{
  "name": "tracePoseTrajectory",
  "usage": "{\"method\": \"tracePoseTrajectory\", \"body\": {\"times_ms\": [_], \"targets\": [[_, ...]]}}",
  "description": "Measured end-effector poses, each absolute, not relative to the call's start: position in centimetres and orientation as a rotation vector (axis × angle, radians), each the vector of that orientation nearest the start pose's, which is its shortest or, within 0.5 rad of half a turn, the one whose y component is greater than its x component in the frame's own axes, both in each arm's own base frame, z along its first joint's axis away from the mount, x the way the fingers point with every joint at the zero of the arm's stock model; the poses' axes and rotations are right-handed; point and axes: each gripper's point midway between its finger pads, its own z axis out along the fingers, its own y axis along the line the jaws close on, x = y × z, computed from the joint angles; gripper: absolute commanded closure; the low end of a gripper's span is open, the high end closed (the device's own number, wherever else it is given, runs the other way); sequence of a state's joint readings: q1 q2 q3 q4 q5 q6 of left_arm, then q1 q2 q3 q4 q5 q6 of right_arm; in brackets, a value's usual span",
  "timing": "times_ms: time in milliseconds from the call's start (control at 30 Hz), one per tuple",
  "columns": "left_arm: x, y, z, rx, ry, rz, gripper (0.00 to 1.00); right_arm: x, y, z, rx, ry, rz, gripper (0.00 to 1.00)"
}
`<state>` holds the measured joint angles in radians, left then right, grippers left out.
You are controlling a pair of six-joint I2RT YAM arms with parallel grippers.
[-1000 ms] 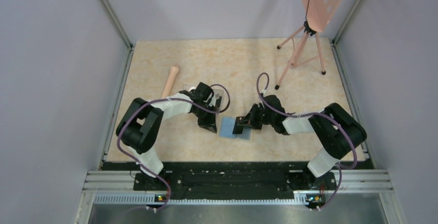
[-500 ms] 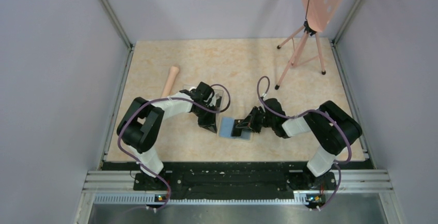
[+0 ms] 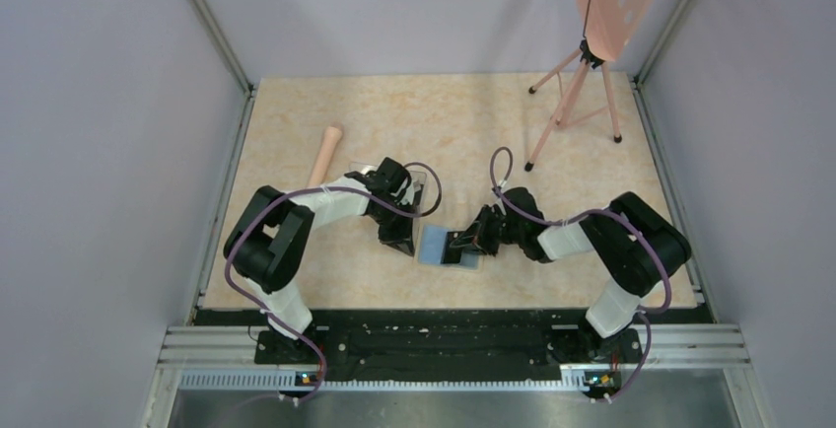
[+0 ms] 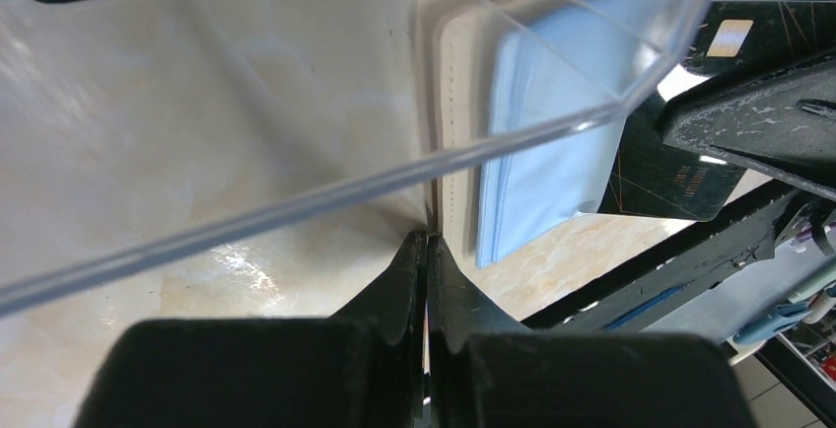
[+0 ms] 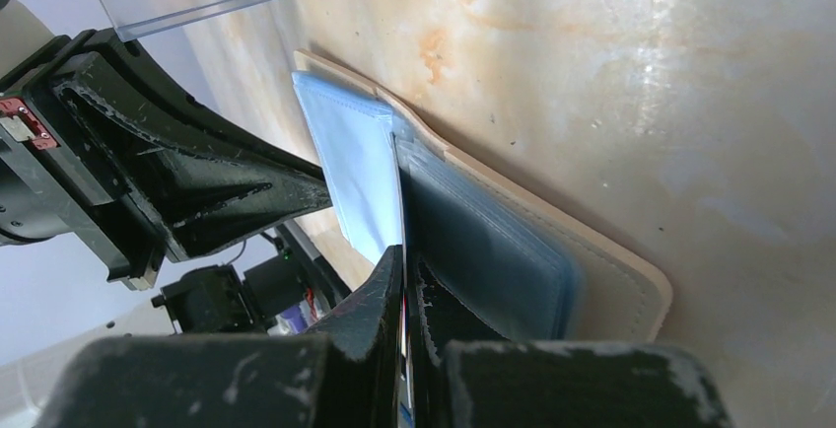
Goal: Put the credit cards into the card holder
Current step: Insert the credit card into the card holder.
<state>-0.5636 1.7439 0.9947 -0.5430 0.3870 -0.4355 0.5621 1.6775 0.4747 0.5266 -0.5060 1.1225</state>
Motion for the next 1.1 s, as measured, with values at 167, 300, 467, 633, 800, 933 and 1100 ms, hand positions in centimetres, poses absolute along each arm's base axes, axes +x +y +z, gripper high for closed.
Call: {"method": "tracePoseTrajectory", "body": {"times_ms": [167,300,467,633,800,933,1100], "targets": [[21.9,-23.7,1.9,0.281,2.995,-0.71,1.0,22.7,28.9,2.6,0.369,2.589,1.347,1.0],[21.9,-23.7,1.9,0.286,3.0,-0.707,1.0,22.7,29.2,2.5,0.349,2.601,1.346,0.98],[21.9,-23.7,1.9,0.29,3.007,-0.703,1.0,22.8,30.0,2.2,0.331,2.625,1.367,0.88],[21.9,-23.7,1.9,0.298,3.006,-0.702,1.0,22.9,30.7,2.4,0.279,2.675,1.323,0.65],[21.9,-23.7,1.9,0.303,3.006,-0.7,1.0,23.1,31.7,3.2,0.163,2.737,1.21,0.48],[21.9,-23.7,1.9,0.303,3.007,-0.699,1.0,22.9,32.1,3.5,0.075,2.777,1.093,0.42],[21.9,-23.7,1.9,0.303,3.008,-0.696,1.0,22.5,32.1,3.6,0.004,2.815,0.958,0.35]]}}
